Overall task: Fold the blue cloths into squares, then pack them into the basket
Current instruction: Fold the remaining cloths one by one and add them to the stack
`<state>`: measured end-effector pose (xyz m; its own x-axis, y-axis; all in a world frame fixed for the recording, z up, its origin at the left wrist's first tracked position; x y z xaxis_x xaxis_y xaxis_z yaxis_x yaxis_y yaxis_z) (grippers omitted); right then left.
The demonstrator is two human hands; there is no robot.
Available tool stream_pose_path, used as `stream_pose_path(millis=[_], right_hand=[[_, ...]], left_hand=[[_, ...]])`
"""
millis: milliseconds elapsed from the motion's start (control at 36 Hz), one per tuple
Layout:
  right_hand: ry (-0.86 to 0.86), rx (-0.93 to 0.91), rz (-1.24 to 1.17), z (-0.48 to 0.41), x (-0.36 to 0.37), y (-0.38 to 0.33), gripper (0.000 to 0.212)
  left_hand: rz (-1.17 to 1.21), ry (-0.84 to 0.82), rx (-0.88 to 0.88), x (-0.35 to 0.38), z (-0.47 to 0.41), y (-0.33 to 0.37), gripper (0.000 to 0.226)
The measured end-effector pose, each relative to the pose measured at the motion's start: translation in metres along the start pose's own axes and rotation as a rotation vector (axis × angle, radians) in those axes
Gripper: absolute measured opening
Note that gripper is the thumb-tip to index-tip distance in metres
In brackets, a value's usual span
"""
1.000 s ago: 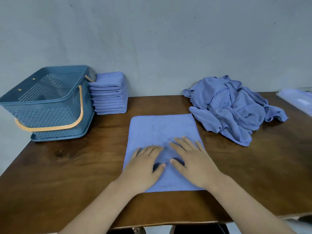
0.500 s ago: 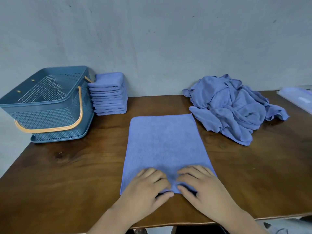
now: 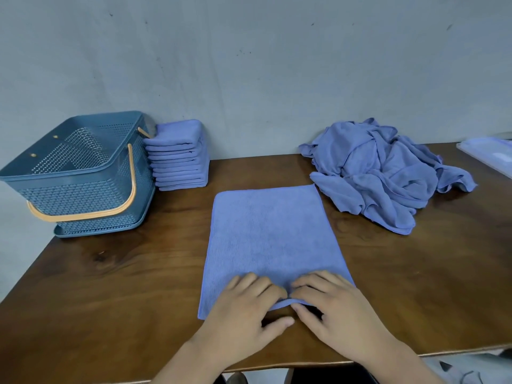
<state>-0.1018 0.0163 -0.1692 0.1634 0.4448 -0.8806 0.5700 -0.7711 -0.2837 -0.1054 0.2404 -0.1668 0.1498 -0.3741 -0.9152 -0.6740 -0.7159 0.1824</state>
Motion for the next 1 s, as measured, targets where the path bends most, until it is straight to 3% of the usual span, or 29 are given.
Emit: stream_pose_path(millis=[194, 389, 500, 667, 1000], right_hand=[[-0.029, 0.017, -0.012, 0.009, -0.009, 0.011, 0.018], [-0.032, 0.266, -0.194, 0.024, -0.032, 0.042, 0.023], [0.035, 0.462, -0.437, 0.023, -0.041, 0.043, 0.033], [0.076, 0.607, -0.632, 0.023, -0.051, 0.039, 0.021], [0.131, 0.629, -0.873, 0.018, -0.061, 0.031, 0.026]], left_hand=[[-0.035, 0.062, -0.088, -0.004, 0.018, -0.017, 0.017], [0.064, 0.02, -0.246, -0.029, 0.054, -0.059, 0.02], [0.262, 0.028, -0.369, -0.045, 0.064, -0.069, 0.012], [0.605, 0.162, -0.649, -0.059, 0.066, -0.063, 0.01], [0.755, 0.201, -0.659, -0.075, 0.055, -0.05, 0.013]])
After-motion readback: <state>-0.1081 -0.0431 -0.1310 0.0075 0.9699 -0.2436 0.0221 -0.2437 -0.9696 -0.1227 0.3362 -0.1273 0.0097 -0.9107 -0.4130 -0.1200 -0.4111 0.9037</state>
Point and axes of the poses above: each hand's wrist, its own z-axis away from the middle knuckle, its own x-axis out of the palm, y = z × x, the point moved 2 cm from there along -z, towards the middle knuckle, and after that the axes turned 3 degrees about x, right-handed, at the moved point
